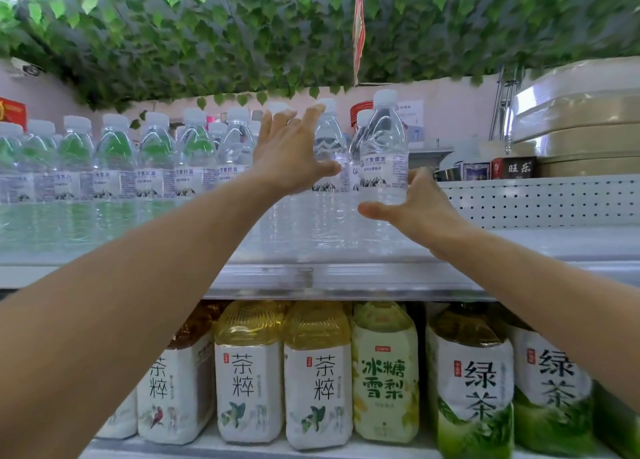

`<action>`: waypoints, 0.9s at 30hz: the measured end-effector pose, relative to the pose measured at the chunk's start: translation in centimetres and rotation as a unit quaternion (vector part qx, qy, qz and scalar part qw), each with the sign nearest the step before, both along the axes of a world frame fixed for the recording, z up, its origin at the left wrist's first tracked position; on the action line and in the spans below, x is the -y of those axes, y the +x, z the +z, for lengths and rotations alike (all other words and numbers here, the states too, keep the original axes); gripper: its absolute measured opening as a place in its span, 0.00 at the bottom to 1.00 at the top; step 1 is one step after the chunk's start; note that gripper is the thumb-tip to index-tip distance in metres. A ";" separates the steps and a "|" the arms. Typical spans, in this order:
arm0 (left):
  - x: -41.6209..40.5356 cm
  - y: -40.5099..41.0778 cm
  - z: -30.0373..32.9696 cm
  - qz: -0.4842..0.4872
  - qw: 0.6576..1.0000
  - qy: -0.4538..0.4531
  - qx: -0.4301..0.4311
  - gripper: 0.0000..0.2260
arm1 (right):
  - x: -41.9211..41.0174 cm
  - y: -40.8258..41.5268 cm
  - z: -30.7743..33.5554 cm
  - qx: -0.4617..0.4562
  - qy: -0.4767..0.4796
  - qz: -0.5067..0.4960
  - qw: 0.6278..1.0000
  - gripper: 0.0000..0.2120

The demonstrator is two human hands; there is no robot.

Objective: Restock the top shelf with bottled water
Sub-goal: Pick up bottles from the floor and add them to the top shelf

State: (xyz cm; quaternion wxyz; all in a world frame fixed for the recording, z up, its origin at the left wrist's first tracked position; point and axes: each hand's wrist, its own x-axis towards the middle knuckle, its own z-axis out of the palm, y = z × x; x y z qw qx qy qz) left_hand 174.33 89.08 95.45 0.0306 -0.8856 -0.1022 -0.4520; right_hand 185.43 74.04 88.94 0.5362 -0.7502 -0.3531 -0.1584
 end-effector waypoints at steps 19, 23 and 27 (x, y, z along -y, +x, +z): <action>-1.6 1.3 -0.5 -0.054 0.998 -0.023 0.032 0.39 | -0.6 -0.2 0.8 -0.068 -0.043 0.051 0.995 0.13; -1.1 0.7 -1.2 -0.035 0.999 -0.009 0.024 0.39 | -0.5 -0.5 0.9 -0.075 -0.072 0.028 0.994 0.20; 0.4 -0.6 -5.1 -0.062 0.996 -0.003 0.064 0.34 | 1.3 -2.4 -1.0 0.036 -0.101 -0.068 0.992 0.30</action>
